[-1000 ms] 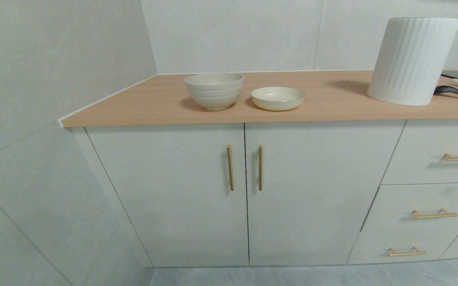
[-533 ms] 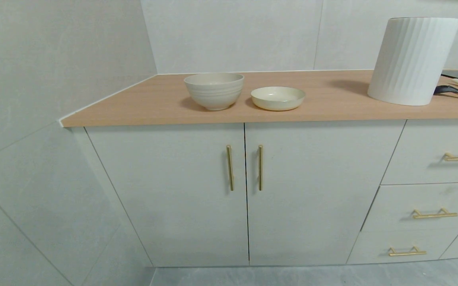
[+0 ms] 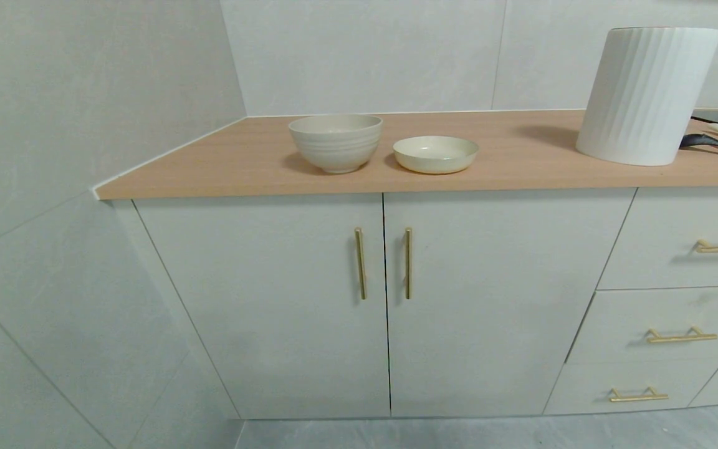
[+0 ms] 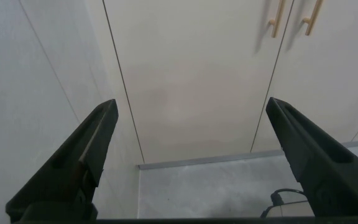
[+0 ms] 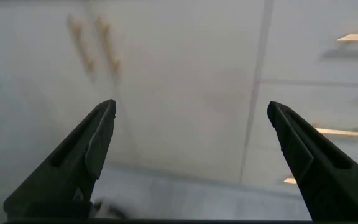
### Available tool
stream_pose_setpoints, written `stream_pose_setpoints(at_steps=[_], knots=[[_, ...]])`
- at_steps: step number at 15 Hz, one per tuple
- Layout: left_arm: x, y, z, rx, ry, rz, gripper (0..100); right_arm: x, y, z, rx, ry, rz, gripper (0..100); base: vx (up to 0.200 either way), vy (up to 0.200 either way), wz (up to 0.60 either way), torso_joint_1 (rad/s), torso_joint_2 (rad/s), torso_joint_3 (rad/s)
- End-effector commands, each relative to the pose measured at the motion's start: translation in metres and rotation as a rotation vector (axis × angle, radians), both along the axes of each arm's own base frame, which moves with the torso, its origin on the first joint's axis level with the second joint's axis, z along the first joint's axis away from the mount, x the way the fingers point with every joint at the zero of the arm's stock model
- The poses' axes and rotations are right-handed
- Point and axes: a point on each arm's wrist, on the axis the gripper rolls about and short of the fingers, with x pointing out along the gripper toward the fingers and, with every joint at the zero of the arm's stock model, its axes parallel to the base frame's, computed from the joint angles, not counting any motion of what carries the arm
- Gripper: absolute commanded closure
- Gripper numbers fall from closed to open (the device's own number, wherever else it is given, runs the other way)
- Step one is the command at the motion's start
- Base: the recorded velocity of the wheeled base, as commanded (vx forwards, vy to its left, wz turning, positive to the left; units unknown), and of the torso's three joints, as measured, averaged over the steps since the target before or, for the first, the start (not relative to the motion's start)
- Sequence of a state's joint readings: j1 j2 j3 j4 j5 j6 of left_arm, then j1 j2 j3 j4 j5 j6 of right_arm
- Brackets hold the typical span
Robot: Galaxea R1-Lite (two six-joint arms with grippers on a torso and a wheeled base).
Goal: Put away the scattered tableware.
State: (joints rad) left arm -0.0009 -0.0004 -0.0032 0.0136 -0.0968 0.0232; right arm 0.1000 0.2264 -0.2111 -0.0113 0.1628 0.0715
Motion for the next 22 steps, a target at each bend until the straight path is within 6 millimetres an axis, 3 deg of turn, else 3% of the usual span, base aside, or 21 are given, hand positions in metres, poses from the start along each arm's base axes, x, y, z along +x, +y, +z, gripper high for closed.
stream_pose_setpoints(at_steps=[1, 4, 6, 8, 11, 17, 18, 19, 20, 22], knots=[[0.0, 0.0, 0.0, 0.0, 0.001, 0.001, 0, 0.045, 0.008, 0.001, -0.048, 0.305, 0.108, 0, 0.0, 0.0, 0.0, 0.0, 0.0, 0.0], [0.0, 0.0, 0.0, 0.0, 0.001, 0.001, 0, 0.074, 0.013, 0.007, -0.109, 0.424, 0.132, 0, 0.0, 0.0, 0.0, 0.0, 0.0, 0.0], [0.0, 0.0, 0.0, -0.002, 0.001, 0.0, 0, 0.129, 0.027, 0.033, -0.094, 0.48, 0.167, 0, 0.0, 0.0, 0.0, 0.0, 0.0, 0.0], [0.0, 0.0, 0.0, -0.002, 0.001, 0.0, 0, 0.164, 0.036, 0.036, -0.094, 0.489, 0.182, 0, 0.0, 0.0, 0.0, 0.0, 0.0, 0.0], [0.0, 0.0, 0.0, -0.003, 0.001, 0.003, 0, 0.221, 0.083, 0.028, -0.109, 0.409, 0.331, 0, 0.0, 0.0, 0.0, 0.0, 0.0, 0.0], [0.0, 0.0, 0.0, -0.003, 0.001, 0.003, 0, 0.273, 0.176, 0.004, -0.058, 0.334, 0.531, 0, 0.0, 0.0, 0.0, 0.0, 0.0, 0.0], [0.0, 0.0, 0.0, -0.003, 0.001, 0.0, 0, 0.275, 0.179, 0.003, -0.056, 0.332, 0.534, 0, 0.0, 0.0, 0.0, 0.0, 0.0, 0.0], [0.0, 0.0, 0.0, -0.003, 0.001, 0.003, 0, 0.294, 0.2, -0.001, -0.026, 0.299, 0.553, 0, 0.0, 0.0, 0.0, 0.0, 0.0, 0.0], [0.0, 0.0, 0.0, -0.002, 0.001, 0.0, 0, 0.302, 0.209, 0.002, 0.023, 0.296, 0.559, 0, 0.0, 0.0, 0.0, 0.0, 0.0, 0.0], [0.0, 0.0, 0.0, -0.003, 0.001, 0.001, 0, 0.304, 0.223, 0.008, 0.148, 0.338, 0.571, 0, 0.0, 0.0, 0.0, 0.0, 0.0, 0.0]])
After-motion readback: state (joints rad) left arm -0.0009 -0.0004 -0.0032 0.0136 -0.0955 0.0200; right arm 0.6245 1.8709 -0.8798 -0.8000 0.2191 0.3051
